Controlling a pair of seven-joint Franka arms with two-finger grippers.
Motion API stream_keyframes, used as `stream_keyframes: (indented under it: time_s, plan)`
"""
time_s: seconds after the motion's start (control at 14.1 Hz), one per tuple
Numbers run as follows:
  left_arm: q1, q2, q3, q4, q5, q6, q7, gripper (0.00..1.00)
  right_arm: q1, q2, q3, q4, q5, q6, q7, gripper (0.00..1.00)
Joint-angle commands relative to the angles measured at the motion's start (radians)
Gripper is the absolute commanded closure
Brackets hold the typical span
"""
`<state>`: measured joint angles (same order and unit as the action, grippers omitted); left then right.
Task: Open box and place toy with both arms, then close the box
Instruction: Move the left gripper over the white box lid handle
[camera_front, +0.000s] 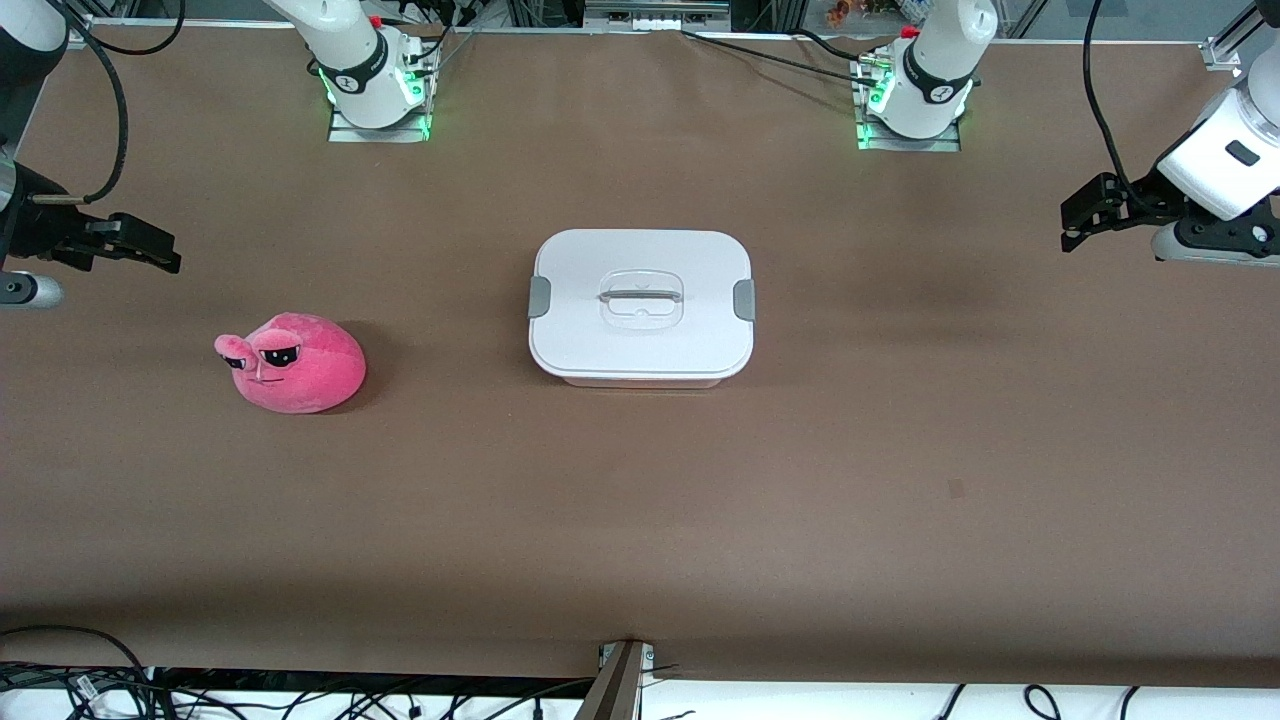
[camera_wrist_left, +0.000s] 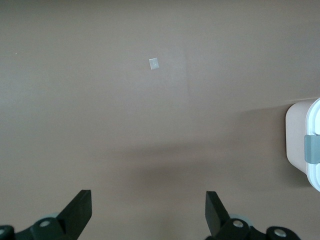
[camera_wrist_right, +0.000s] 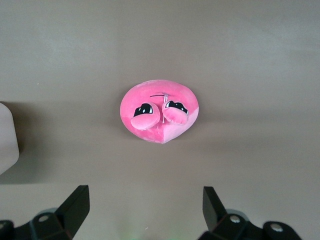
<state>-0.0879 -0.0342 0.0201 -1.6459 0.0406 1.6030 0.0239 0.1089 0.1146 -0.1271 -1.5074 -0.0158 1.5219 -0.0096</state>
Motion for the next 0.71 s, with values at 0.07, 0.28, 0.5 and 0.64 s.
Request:
stream_keyframes:
  time_s: [0.07,0.28,0.5,0.64]
  plan:
    - [0.007,-0.006,0.004,0.015,-0.039,-0.025,-0.009,0.00,0.011,0.011,-0.009,0.027,0.007,-0.020,0.011,0.00]
    - [0.005,0.002,0.001,0.052,-0.041,-0.066,-0.013,0.00,0.009,0.011,-0.009,0.027,0.007,-0.020,0.011,0.00]
    - [-0.015,0.016,-0.003,0.077,-0.042,-0.138,-0.012,0.00,0.009,0.010,-0.009,0.027,0.007,-0.020,0.011,0.00]
    - [-0.018,0.026,-0.015,0.077,-0.042,-0.140,-0.005,0.00,0.009,0.010,-0.009,0.027,0.007,-0.020,0.011,0.00]
